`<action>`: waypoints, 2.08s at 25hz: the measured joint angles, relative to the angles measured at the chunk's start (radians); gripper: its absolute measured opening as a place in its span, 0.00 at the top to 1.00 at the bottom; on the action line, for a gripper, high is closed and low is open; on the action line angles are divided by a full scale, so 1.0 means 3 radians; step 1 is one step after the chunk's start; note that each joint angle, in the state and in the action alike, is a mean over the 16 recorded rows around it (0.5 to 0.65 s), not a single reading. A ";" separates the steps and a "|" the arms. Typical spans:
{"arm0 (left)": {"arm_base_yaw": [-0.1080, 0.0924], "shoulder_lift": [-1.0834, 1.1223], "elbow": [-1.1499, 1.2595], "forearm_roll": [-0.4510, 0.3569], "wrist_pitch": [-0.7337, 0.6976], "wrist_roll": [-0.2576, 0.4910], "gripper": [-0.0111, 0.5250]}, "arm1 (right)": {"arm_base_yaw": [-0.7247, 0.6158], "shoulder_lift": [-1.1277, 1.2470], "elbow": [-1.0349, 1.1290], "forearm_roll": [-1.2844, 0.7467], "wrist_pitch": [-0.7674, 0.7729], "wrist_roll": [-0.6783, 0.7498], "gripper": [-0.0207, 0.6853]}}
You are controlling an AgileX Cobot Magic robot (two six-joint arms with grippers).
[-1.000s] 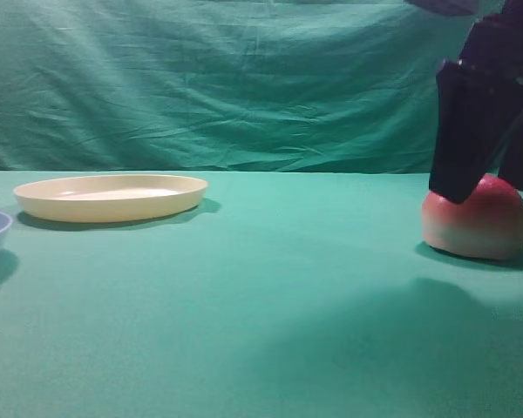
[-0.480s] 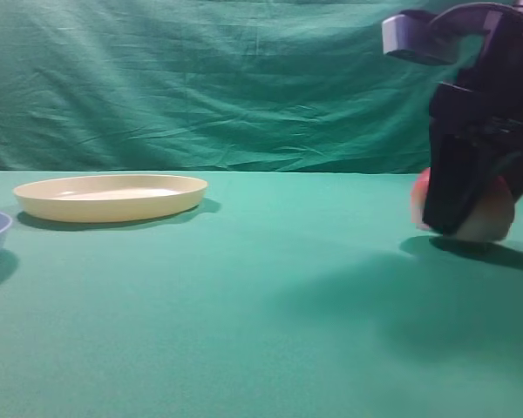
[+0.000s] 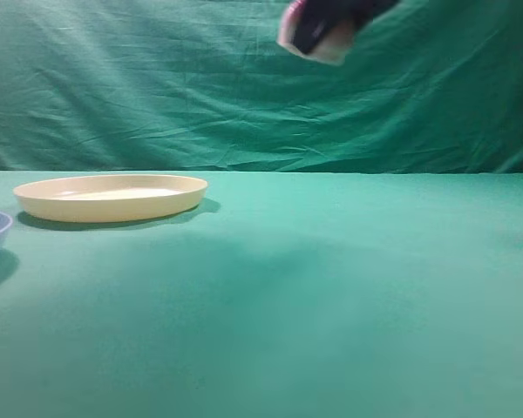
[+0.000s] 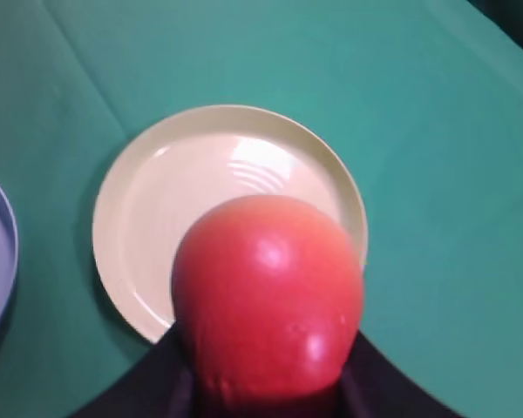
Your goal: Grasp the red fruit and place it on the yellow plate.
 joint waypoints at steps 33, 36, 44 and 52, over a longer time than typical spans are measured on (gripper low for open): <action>0.0000 0.0000 0.0000 0.0000 0.0000 0.0000 0.98 | 0.0328 0.0074 -0.0833 -0.0225 0.0308 0.0044 0.63; 0.0000 0.0000 0.0000 0.0000 0.0000 0.0000 0.98 | 0.0328 -0.0152 -0.0838 -0.0227 0.0457 0.0121 0.79; 0.0000 0.0000 0.0000 0.0000 0.0000 0.0000 0.98 | 0.0321 -0.0498 -0.0852 -0.0209 0.0677 0.0373 0.97; 0.0000 0.0000 0.0000 0.0000 0.0000 0.0000 0.98 | 0.0190 -0.0639 -0.0854 -0.0187 0.0907 0.0710 0.97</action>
